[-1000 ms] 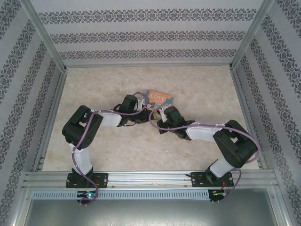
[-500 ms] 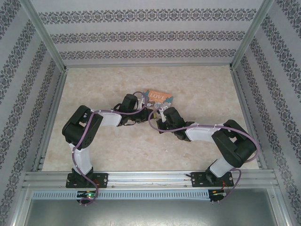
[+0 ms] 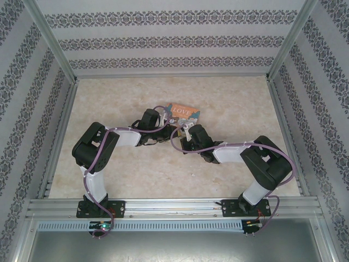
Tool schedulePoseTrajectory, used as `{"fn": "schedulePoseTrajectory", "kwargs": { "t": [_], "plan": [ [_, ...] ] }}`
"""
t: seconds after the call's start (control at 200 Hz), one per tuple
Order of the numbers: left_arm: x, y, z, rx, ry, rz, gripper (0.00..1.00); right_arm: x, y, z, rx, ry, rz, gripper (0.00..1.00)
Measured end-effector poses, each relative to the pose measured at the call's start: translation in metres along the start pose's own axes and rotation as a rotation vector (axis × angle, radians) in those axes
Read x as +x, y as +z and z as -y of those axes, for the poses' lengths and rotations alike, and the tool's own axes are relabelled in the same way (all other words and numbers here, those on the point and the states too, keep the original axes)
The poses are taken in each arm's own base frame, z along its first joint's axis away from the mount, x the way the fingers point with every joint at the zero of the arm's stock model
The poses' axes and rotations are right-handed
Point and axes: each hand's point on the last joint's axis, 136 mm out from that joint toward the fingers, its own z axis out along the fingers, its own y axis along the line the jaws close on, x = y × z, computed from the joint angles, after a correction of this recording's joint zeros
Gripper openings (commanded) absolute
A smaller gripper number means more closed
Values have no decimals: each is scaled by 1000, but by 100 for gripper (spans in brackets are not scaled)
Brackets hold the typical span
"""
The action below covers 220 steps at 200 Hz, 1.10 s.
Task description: Unlock the padlock with the key
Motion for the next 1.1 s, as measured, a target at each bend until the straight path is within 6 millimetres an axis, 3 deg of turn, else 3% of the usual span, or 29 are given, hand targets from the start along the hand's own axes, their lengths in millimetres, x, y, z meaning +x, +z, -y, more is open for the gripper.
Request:
{"fn": "schedulePoseTrajectory", "kwargs": {
  "t": [0.62, 0.974, 1.099],
  "plan": [
    [-9, -3, 3, 17, -5, 25, 15, -15, 5, -1, -71, 69, 54, 0],
    [-13, -1, -8, -13, -29, 43, 15, -12, 18, 0, -90, 117, 63, 0],
    [-13, 1, -12, -19, -33, 45, 20, -9, 22, 0, -91, 132, 63, 0]
  ]
}}
